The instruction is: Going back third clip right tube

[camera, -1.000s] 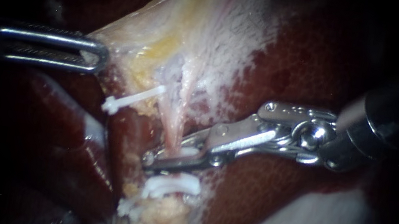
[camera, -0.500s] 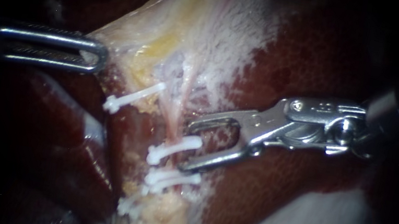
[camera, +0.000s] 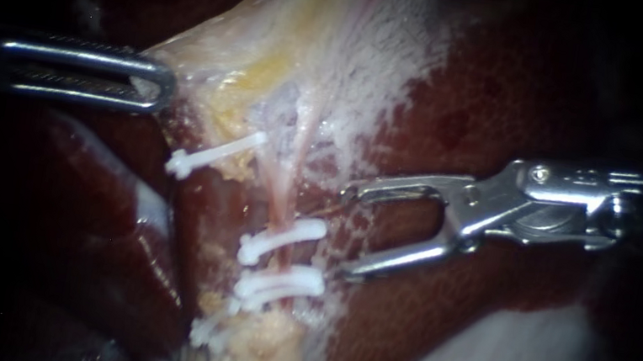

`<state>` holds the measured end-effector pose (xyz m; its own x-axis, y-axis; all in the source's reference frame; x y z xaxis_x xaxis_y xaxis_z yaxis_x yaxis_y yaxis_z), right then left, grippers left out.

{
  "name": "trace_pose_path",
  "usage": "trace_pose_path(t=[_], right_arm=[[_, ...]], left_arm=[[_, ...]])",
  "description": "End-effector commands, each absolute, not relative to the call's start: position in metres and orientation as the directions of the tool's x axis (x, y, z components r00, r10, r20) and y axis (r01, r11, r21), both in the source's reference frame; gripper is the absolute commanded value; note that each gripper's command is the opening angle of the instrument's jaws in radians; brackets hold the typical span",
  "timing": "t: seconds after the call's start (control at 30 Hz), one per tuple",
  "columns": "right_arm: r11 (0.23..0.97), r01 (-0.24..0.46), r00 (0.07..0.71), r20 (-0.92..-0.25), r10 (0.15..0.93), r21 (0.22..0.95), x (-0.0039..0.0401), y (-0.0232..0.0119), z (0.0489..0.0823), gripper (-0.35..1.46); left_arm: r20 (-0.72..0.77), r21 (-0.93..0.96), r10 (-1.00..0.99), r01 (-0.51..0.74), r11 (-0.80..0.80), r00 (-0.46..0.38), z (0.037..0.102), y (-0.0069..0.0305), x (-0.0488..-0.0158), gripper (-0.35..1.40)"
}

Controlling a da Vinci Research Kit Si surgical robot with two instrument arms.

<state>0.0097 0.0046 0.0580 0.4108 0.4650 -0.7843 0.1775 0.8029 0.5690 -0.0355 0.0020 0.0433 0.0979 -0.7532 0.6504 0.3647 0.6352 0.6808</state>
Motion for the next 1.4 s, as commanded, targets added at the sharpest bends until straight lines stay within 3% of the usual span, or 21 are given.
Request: trace_pose_path(t=[0.03, 0.47, 0.97, 1.4], right_arm=[[0.804, 0.175, 0.41, -0.785, 0.465, 0.568, 0.0094, 0.0047, 0.0579, 0.57], [0.819, 0.162, 0.407, -0.794, 0.452, 0.55, 0.0069, 0.0049, 0.056, 0.58], [0.819, 0.165, 0.407, -0.794, 0.451, 0.55, 0.0063, 0.0045, 0.0556, 0.58], [0.819, 0.166, 0.407, -0.794, 0.451, 0.55, 0.0063, 0.0043, 0.0555, 0.59]], left_arm=[[0.652, 0.681, -0.752, 0.363, 0.637, 0.098, 0.0434, 0.002, -0.0355, -0.35], [0.66, 0.668, -0.743, 0.367, 0.647, 0.109, 0.0459, 0.0017, -0.0362, -0.35], [0.638, 0.667, -0.754, 0.375, 0.643, 0.158, 0.0528, 0.0001, -0.0403, -0.35], [0.633, 0.672, -0.757, 0.37, 0.641, 0.163, 0.0533, 0.0, -0.0412, -0.35]])
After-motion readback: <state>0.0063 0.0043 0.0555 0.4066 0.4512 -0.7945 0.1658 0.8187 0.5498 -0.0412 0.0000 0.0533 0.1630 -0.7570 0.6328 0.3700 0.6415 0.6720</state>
